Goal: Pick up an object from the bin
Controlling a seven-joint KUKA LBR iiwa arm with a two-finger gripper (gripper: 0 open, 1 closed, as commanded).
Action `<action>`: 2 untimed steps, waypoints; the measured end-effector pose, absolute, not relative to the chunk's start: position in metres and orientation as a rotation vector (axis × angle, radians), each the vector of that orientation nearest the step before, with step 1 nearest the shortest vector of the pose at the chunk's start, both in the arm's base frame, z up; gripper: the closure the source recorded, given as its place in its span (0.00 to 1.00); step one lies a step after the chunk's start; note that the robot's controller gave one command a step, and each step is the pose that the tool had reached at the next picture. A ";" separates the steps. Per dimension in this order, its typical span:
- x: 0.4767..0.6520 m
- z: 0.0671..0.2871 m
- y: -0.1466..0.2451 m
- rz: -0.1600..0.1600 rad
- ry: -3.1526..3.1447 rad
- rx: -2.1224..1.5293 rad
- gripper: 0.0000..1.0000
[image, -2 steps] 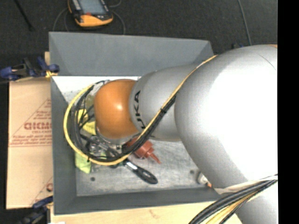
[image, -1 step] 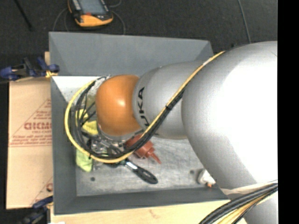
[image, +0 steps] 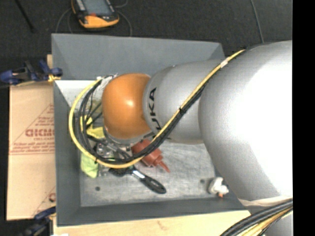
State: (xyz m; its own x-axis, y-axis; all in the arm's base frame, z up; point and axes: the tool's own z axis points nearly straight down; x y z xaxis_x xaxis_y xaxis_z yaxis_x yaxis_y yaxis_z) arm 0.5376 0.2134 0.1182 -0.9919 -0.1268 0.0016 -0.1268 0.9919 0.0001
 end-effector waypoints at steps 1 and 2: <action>0.538 0.137 0.214 -0.002 -3.137 0.199 1.00; 0.538 0.152 0.213 -0.001 -3.136 0.199 1.00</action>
Offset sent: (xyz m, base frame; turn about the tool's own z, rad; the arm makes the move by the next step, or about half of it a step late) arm 0.0000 0.0002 0.0738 0.0000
